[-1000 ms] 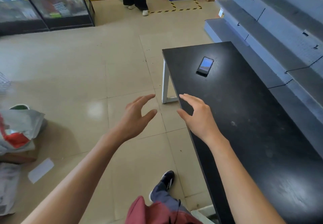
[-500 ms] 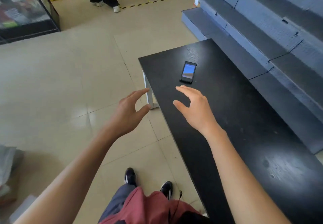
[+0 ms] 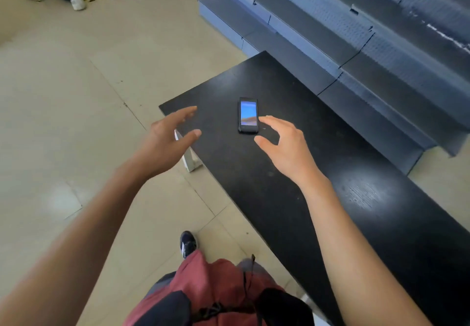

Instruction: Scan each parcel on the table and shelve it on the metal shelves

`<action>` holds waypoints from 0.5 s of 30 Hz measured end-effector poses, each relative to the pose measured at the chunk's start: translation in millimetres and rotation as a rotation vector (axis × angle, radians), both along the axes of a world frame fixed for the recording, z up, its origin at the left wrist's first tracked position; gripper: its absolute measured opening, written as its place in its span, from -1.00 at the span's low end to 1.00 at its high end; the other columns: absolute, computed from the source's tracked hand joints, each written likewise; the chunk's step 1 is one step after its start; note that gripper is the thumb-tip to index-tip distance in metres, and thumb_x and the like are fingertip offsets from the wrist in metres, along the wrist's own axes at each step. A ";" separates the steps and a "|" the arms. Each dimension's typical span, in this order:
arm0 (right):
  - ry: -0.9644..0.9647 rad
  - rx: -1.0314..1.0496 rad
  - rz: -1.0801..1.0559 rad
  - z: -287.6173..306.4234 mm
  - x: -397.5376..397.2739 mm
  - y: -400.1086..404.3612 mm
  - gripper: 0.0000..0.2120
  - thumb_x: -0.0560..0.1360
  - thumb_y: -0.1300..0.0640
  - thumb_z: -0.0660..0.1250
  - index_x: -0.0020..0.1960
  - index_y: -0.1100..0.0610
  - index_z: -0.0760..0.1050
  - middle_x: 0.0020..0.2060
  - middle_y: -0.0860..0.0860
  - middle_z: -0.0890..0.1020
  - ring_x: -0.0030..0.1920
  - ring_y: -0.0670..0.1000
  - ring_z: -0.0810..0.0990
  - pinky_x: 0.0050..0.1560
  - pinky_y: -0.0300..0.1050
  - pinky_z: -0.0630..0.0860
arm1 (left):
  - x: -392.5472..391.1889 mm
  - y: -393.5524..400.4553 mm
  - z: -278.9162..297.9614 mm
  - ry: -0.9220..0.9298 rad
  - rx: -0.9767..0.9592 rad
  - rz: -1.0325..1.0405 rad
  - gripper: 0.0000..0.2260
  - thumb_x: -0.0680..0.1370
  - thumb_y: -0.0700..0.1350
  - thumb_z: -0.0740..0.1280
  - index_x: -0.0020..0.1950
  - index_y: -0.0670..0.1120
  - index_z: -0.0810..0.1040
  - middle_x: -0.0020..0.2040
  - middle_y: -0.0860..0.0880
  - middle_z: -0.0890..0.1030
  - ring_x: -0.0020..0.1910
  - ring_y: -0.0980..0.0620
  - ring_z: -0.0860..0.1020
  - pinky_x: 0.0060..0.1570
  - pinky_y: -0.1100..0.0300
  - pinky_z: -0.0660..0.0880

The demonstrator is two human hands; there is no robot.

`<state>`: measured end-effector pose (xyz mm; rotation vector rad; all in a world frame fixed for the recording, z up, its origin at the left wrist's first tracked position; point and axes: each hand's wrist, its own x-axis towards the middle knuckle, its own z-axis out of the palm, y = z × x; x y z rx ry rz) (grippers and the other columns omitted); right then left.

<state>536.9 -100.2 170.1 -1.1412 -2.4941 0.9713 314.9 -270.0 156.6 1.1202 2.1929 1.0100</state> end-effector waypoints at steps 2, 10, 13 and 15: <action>0.004 0.011 -0.061 -1.8 -10.3 3.7 -0.59 0.60 0.04 0.39 0.44 -0.01 0.49 0.40 -0.09 0.52 0.44 -0.09 0.35 0.32 -0.32 0.18 | -17.5 16.9 -0.2 0.005 0.000 -0.047 -0.54 0.63 0.05 0.36 0.54 0.14 0.40 0.42 0.13 0.52 0.39 0.14 0.46 0.40 -0.02 0.43; -0.027 -0.053 -0.208 -28.1 -25.0 25.9 -0.56 0.60 0.03 0.39 0.47 -0.04 0.45 0.42 -0.14 0.48 0.47 -0.08 0.35 0.44 -0.13 0.28 | -40.5 83.7 -26.1 -0.036 -0.046 -0.257 -0.52 0.63 0.03 0.36 0.54 0.10 0.39 0.42 0.09 0.52 0.40 0.15 0.46 0.42 0.01 0.42; -0.049 -0.083 -0.261 -41.5 -27.6 47.6 -0.54 0.61 0.02 0.38 0.49 -0.01 0.44 0.44 -0.07 0.49 0.48 -0.05 0.36 0.49 -0.06 0.30 | -45.3 113.8 -37.3 -0.048 -0.089 -0.306 -0.52 0.63 0.02 0.37 0.54 0.09 0.40 0.41 0.08 0.54 0.38 0.11 0.48 0.40 -0.01 0.44; -0.046 -0.101 -0.282 -51.1 -30.5 62.4 -0.54 0.61 0.03 0.37 0.50 0.00 0.44 0.45 -0.06 0.48 0.48 -0.02 0.36 0.48 -0.03 0.31 | -47.7 134.6 -44.2 -0.047 -0.118 -0.331 -0.52 0.62 0.02 0.37 0.54 0.10 0.40 0.39 0.07 0.55 0.37 0.10 0.49 0.39 -0.02 0.45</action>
